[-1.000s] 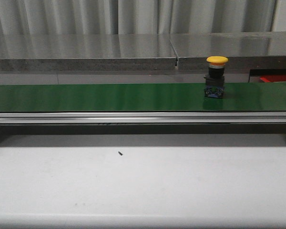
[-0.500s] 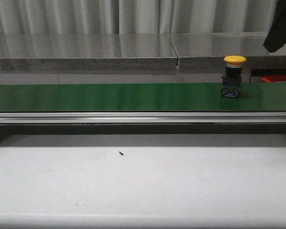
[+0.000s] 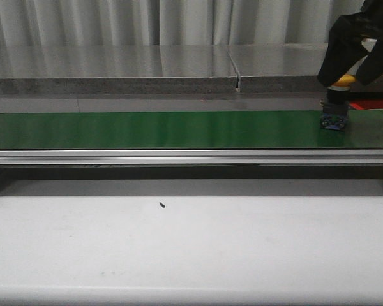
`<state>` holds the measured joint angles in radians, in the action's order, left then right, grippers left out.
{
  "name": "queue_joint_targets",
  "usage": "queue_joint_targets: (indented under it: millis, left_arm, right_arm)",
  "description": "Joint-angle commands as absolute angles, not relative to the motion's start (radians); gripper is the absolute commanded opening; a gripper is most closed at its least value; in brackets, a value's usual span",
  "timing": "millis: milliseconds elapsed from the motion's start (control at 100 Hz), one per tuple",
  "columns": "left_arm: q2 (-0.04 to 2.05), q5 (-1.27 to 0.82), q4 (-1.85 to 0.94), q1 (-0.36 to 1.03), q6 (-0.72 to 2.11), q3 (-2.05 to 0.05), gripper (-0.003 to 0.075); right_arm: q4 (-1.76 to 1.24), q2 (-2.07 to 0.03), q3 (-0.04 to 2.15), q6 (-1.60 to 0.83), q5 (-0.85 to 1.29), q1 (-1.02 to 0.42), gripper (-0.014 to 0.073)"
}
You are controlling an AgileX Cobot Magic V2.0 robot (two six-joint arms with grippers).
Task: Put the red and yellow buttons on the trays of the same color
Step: 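Grasp the yellow button at the belt's end with the right gripper, then lower the yellow button into the yellow tray, open the right gripper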
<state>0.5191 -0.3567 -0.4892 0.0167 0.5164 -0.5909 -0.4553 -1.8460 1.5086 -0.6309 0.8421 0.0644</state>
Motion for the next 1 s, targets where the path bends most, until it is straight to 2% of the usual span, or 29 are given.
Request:
queue_joint_targets:
  millis: [0, 190, 240, 580, 840, 990]
  left_arm:
    - [0.522, -0.284, -0.505, 0.025, 0.515, -0.616, -0.0019]
    - [0.522, -0.284, -0.505, 0.025, 0.515, -0.616, -0.0019]
    - [0.522, -0.284, -0.505, 0.025, 0.515, -0.616, -0.0019]
    - [0.522, -0.284, -0.505, 0.025, 0.515, -0.616, -0.0019]
    - [0.522, -0.284, -0.505, 0.025, 0.515, -0.616, -0.0019]
    - [0.522, -0.284, -0.505, 0.025, 0.515, -0.616, -0.0019]
  right_arm:
    - [-0.478, -1.828, 1.553, -0.64, 0.81, 0.064, 0.0557]
    - [-0.475, -1.837, 1.554, -0.608, 0.841, 0.066, 0.0304]
    - [-0.474, -1.831, 1.559, -0.584, 0.852, 0.074, 0.0269]
    - [-0.414, -1.642, 1.486, -0.477, 0.969, 0.197, 0.0265]
    - [-0.371, -1.438, 1.175, -0.401, 0.884, 0.351, 0.0265]
    - [-0.371, -1.376, 1.004, -0.34, 0.765, 0.421, 0.0265]
